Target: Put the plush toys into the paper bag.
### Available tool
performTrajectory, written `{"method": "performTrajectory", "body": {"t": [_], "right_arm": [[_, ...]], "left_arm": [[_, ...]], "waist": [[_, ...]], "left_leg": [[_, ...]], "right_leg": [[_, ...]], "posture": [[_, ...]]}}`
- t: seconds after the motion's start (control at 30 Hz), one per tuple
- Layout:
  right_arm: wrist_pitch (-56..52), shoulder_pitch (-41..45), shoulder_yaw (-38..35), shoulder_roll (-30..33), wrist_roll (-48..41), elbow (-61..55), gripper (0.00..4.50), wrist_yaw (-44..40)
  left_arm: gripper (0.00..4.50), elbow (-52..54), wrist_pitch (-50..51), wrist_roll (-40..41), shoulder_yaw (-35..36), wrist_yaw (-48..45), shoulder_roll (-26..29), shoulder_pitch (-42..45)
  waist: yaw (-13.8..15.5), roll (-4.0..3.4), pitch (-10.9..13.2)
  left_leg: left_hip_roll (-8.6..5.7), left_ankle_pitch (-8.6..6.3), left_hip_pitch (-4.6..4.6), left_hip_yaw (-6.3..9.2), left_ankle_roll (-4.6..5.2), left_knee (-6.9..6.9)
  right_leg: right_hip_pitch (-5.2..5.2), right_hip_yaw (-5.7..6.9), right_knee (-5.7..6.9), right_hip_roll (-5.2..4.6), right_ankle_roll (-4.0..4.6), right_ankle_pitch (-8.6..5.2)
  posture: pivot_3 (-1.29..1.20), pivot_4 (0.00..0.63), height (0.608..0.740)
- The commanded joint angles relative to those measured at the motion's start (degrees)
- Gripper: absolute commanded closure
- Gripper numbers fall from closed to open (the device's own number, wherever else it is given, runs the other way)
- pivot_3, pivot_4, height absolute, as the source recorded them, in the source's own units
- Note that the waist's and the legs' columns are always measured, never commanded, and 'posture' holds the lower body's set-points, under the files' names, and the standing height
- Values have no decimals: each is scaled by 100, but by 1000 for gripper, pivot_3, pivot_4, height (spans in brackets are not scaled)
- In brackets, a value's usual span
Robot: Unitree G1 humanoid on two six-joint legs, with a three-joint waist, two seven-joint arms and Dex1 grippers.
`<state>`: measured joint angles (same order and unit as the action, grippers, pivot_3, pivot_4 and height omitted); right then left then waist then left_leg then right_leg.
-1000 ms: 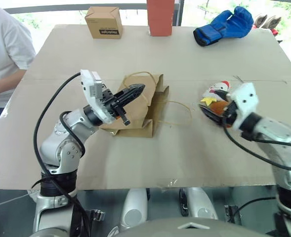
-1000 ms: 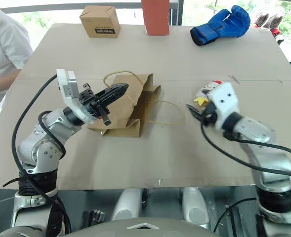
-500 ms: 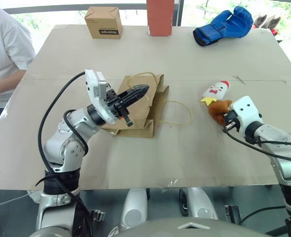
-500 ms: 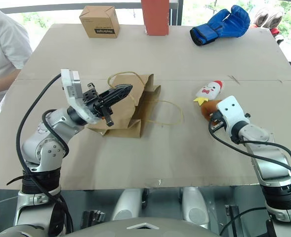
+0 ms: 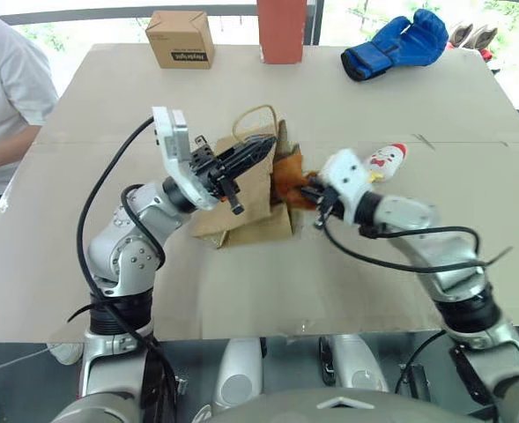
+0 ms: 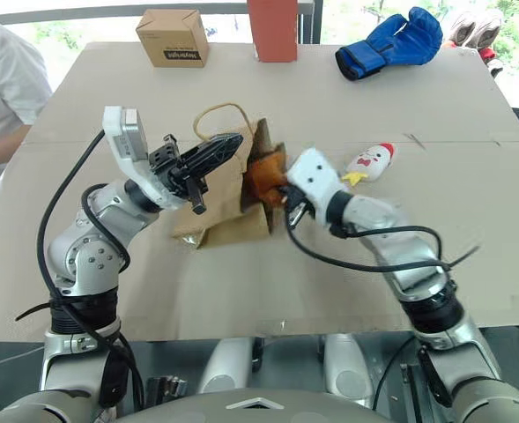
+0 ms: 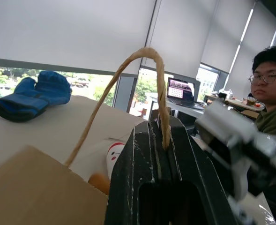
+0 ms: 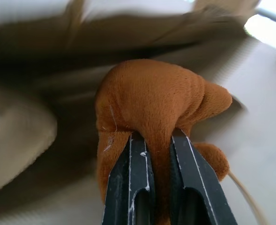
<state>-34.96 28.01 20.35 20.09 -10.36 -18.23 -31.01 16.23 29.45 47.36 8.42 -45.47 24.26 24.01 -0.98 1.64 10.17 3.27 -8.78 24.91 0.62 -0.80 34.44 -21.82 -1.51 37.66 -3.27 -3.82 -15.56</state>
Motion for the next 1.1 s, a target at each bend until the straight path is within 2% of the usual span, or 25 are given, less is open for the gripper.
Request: {"method": "performTrajectory", "body": {"t": [0.03, 0.17, 0.37, 0.5, 0.53, 0.63, 0.67, 0.77, 0.87, 1.0, 1.1], "right_arm": [[477, 248, 170, -177, 129, 211, 4463, -215], [1077, 395, 410, -303, 142, 531, 4463, -751], [2576, 1147, 686, -688, 491, 2206, 4463, -1476], [3018, 1259, 537, -801, 605, 2814, 3120, -1568], [3080, 1227, 487, -782, 637, 2804, 2595, -1555], [2826, 951, 161, -516, 517, 2291, 1379, -1526], [2545, 734, -39, -299, 382, 1872, 1120, -1543], [1553, 231, -711, 254, -157, 671, 1120, -1533], [815, 1, -1228, 622, -548, -18, 1120, -1434], [68, -58, -1756, 975, -734, -306, 1120, -1194], [-214, 205, -2070, 1010, -563, 209, 1120, -685]], "left_arm": [[4500, 141, -31, 15, -14, 114, -59, 93], [4500, 201, -33, -75, -125, 117, -42, 39], [4500, 346, -73, -198, -324, 8, -18, -147], [4500, 513, -84, -212, -319, -20, 54, -336], [4500, 528, -156, -227, -287, -35, 47, -388], [4500, 563, -396, -301, -76, -147, 158, -625], [4500, 542, -429, -283, 48, -194, 237, -697], [4500, 448, -542, -187, 326, -255, 327, -792], [4500, 386, -618, -64, 458, -131, 153, -702], [4500, 380, -691, 63, 556, 101, -125, -516], [4500, 415, -685, 266, 703, 355, -317, -409]], "waist": [[11, 0, 0], [6, -1, 0], [-16, -2, 1], [4, -2, 1], [8, -3, 2], [24, -3, 2], [33, -3, 2], [57, -5, 3], [22, -9, 5], [21, -7, 5], [25, -7, 5]], "left_leg": [[0, 0, 0, 0, 0, 0], [1, 0, -4, 0, 0, 0], [2, 0, -8, 0, 0, 0], [2, 0, -8, 2, -1, -3], [2, 0, -7, 2, -1, -5], [2, 0, -4, 1, -1, -6], [2, 0, -4, 1, -1, -7], [2, -1, -2, 0, -2, -9], [1, 0, -7, -6, -2, -8], [3, 0, -12, -6, -2, -8], [1, 0, -7, -9, -1, -6]], "right_leg": [[0, 0, 0, 0, -3, 2], [0, 0, 2, 2, -3, 1], [0, 0, 5, 4, -3, 2], [0, 0, 6, 5, -3, 2], [0, 0, 4, 5, -4, 2], [-2, 0, 3, 4, -4, 3], [-1, 1, 3, 4, -3, 3], [-1, 3, 0, -2, 12, -6], [-1, 0, -1, -5, 17, -8], [-1, -1, 2, -4, 17, -8], [0, -4, -4, -5, 16, -8]], "posture": [[0, 150, 740], [0, 150, 740], [0, 150, 740], [0, 150, 740], [0, 150, 740], [0, 150, 740], [0, 150, 740], [0, 150, 740], [0, 150, 740], [0, 150, 740], [0, 150, 740]]}}
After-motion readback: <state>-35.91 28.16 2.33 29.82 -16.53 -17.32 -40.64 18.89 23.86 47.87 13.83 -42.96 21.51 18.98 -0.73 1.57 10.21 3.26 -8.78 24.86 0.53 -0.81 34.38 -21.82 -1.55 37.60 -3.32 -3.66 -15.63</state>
